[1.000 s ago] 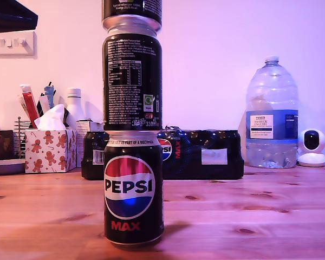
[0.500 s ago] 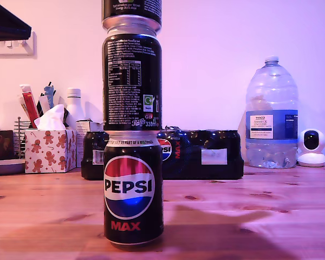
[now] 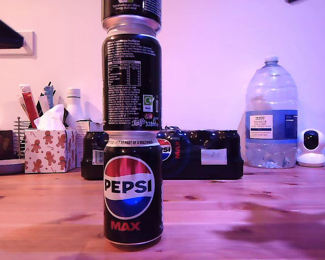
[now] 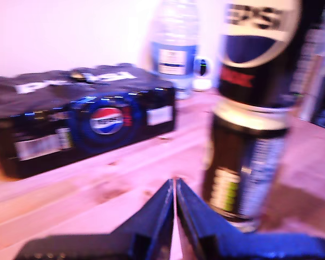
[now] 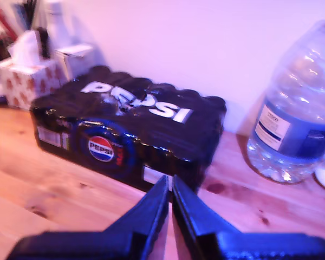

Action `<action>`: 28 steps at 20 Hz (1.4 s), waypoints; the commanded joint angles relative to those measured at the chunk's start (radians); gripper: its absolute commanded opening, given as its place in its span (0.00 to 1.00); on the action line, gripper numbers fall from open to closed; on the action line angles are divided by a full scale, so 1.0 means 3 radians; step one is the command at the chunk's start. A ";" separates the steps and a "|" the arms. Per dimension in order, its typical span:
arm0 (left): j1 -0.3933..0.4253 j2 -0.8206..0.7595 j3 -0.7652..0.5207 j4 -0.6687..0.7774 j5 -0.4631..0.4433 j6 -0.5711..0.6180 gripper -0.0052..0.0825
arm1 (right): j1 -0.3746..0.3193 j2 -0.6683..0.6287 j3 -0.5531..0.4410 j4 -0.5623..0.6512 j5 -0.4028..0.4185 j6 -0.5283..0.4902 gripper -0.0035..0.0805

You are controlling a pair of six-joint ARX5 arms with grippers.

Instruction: Stack up the Pepsi cans on top of each other

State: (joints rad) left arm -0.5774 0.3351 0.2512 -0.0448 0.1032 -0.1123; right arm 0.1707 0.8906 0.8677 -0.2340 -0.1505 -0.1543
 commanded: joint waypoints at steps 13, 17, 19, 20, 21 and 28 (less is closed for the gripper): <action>0.0651 -0.0011 -0.0019 0.0048 0.0163 -0.0192 0.03 | -0.0772 -0.1012 -0.1450 0.0495 -0.0722 0.0304 0.03; 0.0650 -0.0011 -0.0027 0.0025 0.0161 -0.0212 0.03 | -0.0743 -0.1480 -0.1750 0.0484 -0.0624 0.0476 0.03; 0.0650 -0.0011 -0.0027 0.0029 0.0163 -0.0212 0.03 | -0.0682 -0.1715 -0.1784 0.0402 -0.0481 0.0482 0.03; 0.0650 -0.0013 -0.0027 0.0038 0.0163 -0.0212 0.03 | -0.0649 -0.1820 -0.1784 0.0360 -0.0434 0.0483 0.03; 0.0650 -0.0013 -0.0027 0.0055 0.0165 -0.0212 0.03 | -0.0609 -0.1920 -0.1783 0.0328 -0.0445 0.0468 0.03; 0.0650 -0.0010 -0.0027 -0.0338 0.0211 -0.0308 0.03 | -0.0526 -0.2166 -0.1776 -0.0540 -0.0771 0.0638 0.03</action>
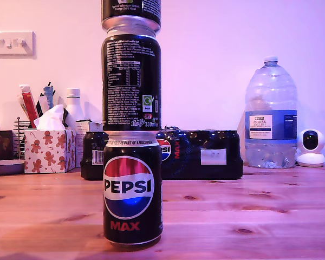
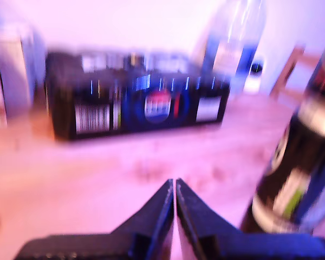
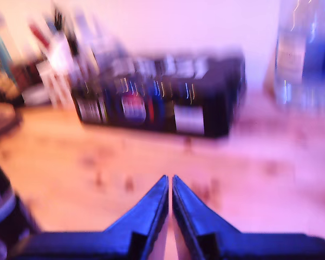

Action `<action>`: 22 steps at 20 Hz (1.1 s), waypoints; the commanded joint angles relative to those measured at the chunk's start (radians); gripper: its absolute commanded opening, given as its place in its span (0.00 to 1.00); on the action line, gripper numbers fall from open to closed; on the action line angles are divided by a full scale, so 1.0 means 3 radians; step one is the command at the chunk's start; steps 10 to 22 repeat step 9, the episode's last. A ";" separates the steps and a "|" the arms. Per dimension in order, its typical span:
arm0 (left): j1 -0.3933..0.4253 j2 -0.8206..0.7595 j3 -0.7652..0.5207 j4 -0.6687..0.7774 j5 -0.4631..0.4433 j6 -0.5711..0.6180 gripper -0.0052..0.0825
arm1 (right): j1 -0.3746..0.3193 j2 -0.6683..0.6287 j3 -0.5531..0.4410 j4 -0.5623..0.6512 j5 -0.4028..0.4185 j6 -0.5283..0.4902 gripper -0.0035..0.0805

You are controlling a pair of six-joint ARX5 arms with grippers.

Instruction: Stack up the Pepsi cans on top of each other

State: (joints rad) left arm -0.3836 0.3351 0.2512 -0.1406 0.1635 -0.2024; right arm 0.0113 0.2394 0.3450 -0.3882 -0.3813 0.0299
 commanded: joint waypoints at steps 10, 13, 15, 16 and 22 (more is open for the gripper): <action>0.0004 -0.0010 -0.0027 -0.0683 0.0011 -0.0008 0.03 | 0.0005 0.0005 -0.0034 -0.0730 0.0003 0.0018 0.03; 0.0004 -0.0010 -0.0027 -0.0683 0.0011 -0.0008 0.03 | 0.0005 0.0005 -0.0034 -0.0730 0.0003 0.0018 0.03; 0.0004 -0.0010 -0.0027 -0.0683 0.0011 -0.0008 0.03 | 0.0005 0.0005 -0.0034 -0.0730 0.0003 0.0018 0.03; 0.0004 -0.0010 -0.0027 -0.0683 0.0011 -0.0008 0.03 | 0.0005 0.0005 -0.0034 -0.0730 0.0003 0.0018 0.03; 0.0004 -0.0010 -0.0027 -0.0683 0.0011 -0.0008 0.03 | 0.0005 0.0005 -0.0034 -0.0730 0.0003 0.0018 0.03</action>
